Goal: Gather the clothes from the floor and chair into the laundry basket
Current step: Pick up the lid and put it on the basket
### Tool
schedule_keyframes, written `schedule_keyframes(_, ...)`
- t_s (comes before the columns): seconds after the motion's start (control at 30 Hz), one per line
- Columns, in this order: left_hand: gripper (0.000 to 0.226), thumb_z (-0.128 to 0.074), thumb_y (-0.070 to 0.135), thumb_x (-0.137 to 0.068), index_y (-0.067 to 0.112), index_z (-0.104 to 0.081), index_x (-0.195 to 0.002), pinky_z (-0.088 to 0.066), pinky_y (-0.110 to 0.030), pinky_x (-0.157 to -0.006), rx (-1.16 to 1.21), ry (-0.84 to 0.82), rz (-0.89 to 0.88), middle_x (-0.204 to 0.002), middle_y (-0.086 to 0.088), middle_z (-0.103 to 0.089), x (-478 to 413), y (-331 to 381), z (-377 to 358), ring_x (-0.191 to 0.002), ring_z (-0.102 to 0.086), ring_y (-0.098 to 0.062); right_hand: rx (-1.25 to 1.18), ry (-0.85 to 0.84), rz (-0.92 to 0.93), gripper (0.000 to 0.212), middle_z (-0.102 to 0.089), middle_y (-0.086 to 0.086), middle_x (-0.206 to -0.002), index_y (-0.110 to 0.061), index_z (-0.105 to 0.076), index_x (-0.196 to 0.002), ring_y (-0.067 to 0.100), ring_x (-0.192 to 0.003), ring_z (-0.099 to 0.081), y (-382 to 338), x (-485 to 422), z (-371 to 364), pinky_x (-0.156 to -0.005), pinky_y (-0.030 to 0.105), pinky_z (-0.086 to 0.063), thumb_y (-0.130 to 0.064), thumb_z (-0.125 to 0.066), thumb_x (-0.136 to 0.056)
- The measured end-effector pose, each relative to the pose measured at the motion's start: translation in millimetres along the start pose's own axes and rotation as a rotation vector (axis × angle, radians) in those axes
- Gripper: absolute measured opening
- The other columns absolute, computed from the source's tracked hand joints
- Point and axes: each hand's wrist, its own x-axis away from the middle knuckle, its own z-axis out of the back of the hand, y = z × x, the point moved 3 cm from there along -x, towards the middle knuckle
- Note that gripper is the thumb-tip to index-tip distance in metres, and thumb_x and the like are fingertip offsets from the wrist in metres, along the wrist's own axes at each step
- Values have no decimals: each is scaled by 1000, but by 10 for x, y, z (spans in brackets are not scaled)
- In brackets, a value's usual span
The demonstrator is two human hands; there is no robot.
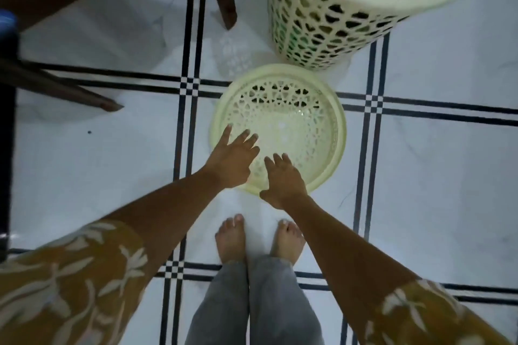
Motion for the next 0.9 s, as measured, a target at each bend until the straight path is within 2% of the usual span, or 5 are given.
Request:
schedule_keyframes(0.23, 62, -48, 27, -92, 17, -21, -147, -1, -50, -118, 3, -227, 6, -158, -5, -19, -87, 119, -896, -147, -9, -23, 337, 30, 50, 76, -55, 10, -127, -8, -26, -141, 29, -117, -51, 73, -389, -745, -100, 40, -39, -33, -67, -82)
schedule_keyframes(0.47, 59, -57, 26, -87, 12, -34, -139, -10, -48, -118, 13, -180, -27, -147, -9, -38, -56, 55, -1159, -139, -29, -28, 241, 4, -13, 26, -55, 10, -114, -8, -48, -115, 26, -102, -56, -40, -503, -912, -78, 33, -44, -7, -51, -89)
schedule_keyframes(0.63, 48, -82, 22, -56, 14, -68, -101, -30, -57, -108, -26, 146, -13, -99, -5, -70, 184, -104, -917, -110, -62, -31, 148, 133, 53, 28, -55, 7, -110, -9, -50, -113, 25, -99, -56, -426, -271, -370, -71, 32, -39, -12, -53, -85)
schedule_keyframes(0.77, 12, -68, 21, -76, 12, -65, -83, -20, -48, -115, 353, 331, -20, -82, -6, -67, 238, -443, -137, -91, -62, -26, -201, 244, 56, 18, -63, 8, -98, -10, -59, -95, 30, -93, -61, -747, -26, 516, -63, 30, -38, -23, -61, -83)
schedule_keyframes(0.9, 34, -51, 42, -74, 11, -63, -66, -41, -32, -70, 542, 527, 33, -63, -10, -65, 305, -848, 1020, -63, -61, -29, -326, 570, 125, 17, -70, 10, -90, -14, -69, -96, 32, -88, -62, -920, 312, 1597, -68, 32, -42, -21, -61, -82)
